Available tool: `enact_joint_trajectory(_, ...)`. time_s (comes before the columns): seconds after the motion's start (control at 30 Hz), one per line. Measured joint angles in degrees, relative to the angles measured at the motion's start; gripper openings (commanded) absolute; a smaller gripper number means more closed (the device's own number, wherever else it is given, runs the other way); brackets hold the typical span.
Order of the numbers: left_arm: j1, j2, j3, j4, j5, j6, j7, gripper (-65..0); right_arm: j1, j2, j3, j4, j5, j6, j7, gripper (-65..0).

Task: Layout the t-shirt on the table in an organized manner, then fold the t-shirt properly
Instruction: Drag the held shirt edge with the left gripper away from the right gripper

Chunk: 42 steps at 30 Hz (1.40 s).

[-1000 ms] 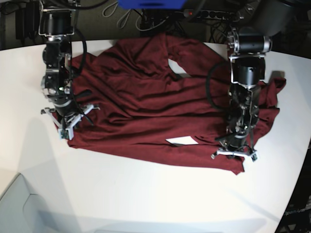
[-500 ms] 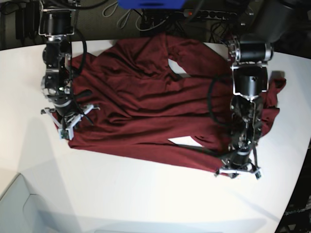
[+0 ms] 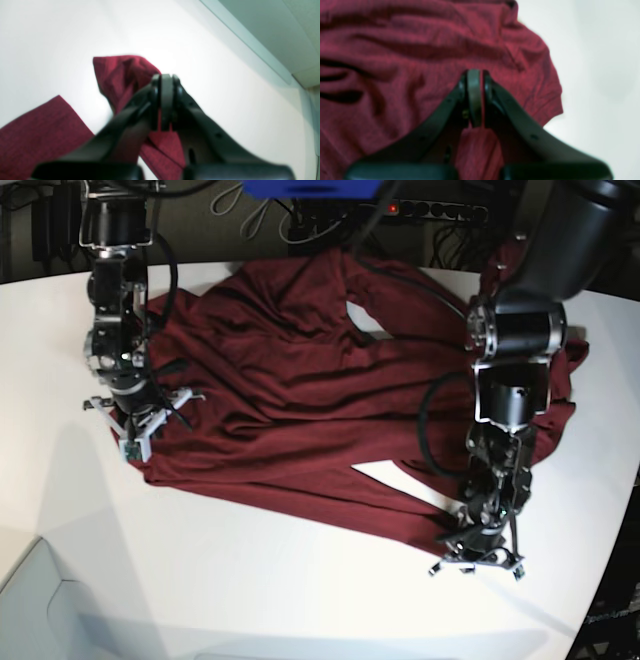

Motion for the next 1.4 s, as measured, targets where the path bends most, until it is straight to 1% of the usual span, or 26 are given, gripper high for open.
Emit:
enact_joint_trajectory(0.2,-0.39,-0.09,-0.02,-0.22,0.46,0.0,-0.15,-64.7,-0.26,-0.02,0.0,1.11,0.02,-0.02,0.04,-64.3)
enact_joint_trajectory(0.3,-1.44,0.11,-0.02,-0.35,3.72,0.2,0.24,-64.6,-0.68,-0.02,-0.04,1.16,0.02,0.0,0.07,-64.3)
enact_joint_trajectory(0.43,-3.72,2.32,-0.09,-0.37,8.28,0.39,-1.22,-64.5,-0.98,-0.09,-0.04,1.18,0.02,0.0,-0.09,-64.3)
enact_joint_trajectory(0.57,-7.28,4.52,-0.07,-5.05,11.39,-0.15,-4.22,-64.5,-0.98,-0.17,-0.09,1.18,0.02,0.0,0.04,-64.3)
enact_joint_trajectory(0.73,-10.91,4.7,-0.07,-14.05,14.01,-0.09,-9.25,-63.5,-2.27,-0.22,-0.04,1.97,0.02,0.0,-0.02,-64.3)
enact_joint_trajectory(0.77,-11.21,4.59,-0.07,-15.45,14.25,-0.07,-9.81,-61.4,-2.67,-0.22,-0.04,2.49,0.02,0.0,0.0,-64.3)
enact_joint_trajectory(0.8,-11.23,4.46,-0.07,-16.28,14.47,-0.07,-10.36,-57.8,-3.15,-0.2,-0.04,3.06,0.02,0.0,0.04,-64.3)
enact_joint_trajectory(0.83,-11.23,4.39,-0.07,-17.03,14.78,-0.04,-11.37,-52.7,-3.48,-0.2,-0.04,3.65,0.0,-0.02,-0.02,-64.3)
enact_joint_trajectory(0.9,-11.32,4.39,-0.07,-17.55,15.13,-0.04,-11.34,-42.8,-3.8,-0.2,-0.04,4.59,0.0,-0.02,-0.11,-64.3)
enact_joint_trajectory(1.03,-12.02,5.35,-0.07,-17.51,15.47,-0.04,-11.82,-28.0,-4.2,-0.17,-0.04,5.75,0.02,-0.02,0.04,-64.3)
enact_joint_trajectory(1.07,-12.22,5.84,-0.07,-17.46,15.67,-0.02,-11.8,-25.1,-4.44,-0.2,-0.04,5.97,0.0,-0.02,0.09,-64.3)
enact_joint_trajectory(1.13,-12.31,6.27,-0.07,-17.33,15.69,-0.11,-11.98,-21.5,-4.85,-0.2,-0.04,6.01,0.0,0.0,0.02,-64.3)
enact_joint_trajectory(1.17,-12.2,6.32,-0.07,-16.94,15.65,-0.11,-11.69,-20.9,-5.14,-0.2,-0.04,6.01,0.0,0.0,0.04,-64.3)
enact_joint_trajectory(1.27,-10.6,5.92,-0.07,-13.79,15.47,-0.17,-11.43,-21.0,-5.79,-0.17,-0.04,6.78,0.02,0.0,-0.07,-64.3)
enact_joint_trajectory(1.4,-5.44,5.18,-0.07,-8.28,15.54,-0.09,-11.98,-21.1,-6.91,-0.2,-0.07,8.28,0.02,0.0,-0.04,-64.3)
